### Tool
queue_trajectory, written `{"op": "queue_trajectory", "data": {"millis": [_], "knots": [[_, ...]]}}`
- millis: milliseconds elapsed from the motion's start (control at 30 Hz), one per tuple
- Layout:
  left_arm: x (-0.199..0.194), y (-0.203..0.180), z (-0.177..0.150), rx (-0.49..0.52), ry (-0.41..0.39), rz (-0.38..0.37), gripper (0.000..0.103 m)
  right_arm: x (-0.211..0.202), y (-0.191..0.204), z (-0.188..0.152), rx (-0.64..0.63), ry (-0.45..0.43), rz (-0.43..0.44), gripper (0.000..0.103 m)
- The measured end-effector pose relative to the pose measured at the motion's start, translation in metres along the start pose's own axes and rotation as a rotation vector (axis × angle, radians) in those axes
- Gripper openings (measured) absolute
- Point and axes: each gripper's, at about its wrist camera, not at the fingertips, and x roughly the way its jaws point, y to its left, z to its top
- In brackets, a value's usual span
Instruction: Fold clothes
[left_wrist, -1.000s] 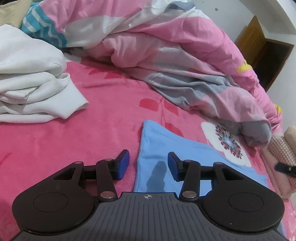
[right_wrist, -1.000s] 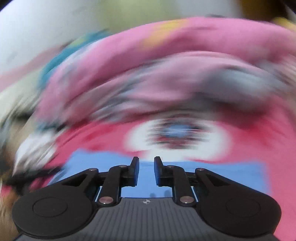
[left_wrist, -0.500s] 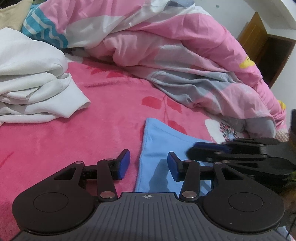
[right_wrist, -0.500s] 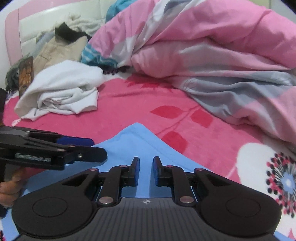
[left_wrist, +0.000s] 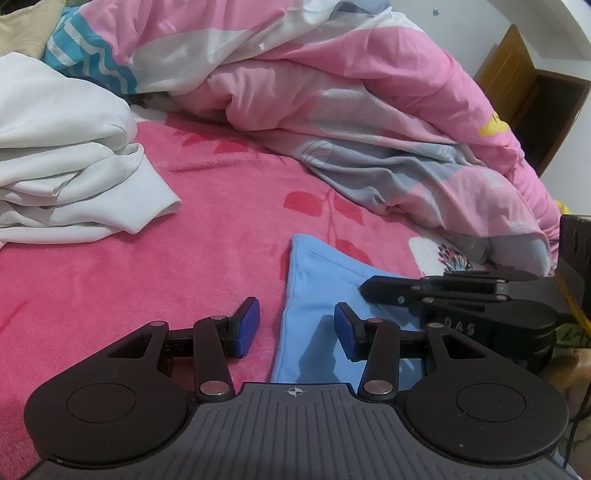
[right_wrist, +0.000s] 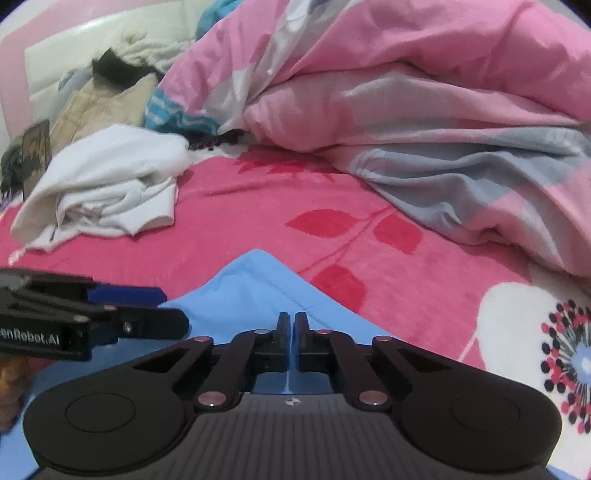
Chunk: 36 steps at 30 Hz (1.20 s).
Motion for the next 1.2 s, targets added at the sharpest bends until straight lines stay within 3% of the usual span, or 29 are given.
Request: {"op": "queue_trajectory", "data": {"millis": [733,1033,1200], "knots": [[0.001,0.000,0.001,0.004,0.002,0.001,0.045,-0.048,-0.036,0.002,0.222,-0.134,-0.025,0.000],[0.001,0.000,0.001,0.004,0.003,0.002,0.045,-0.122,-0.047,-0.026,0.371,-0.240,-0.069,0.000],[0.002,-0.002,0.000,0.010,0.000,0.010,0.045,-0.148,-0.046,-0.031,0.385,-0.206,-0.099,0.002]]}}
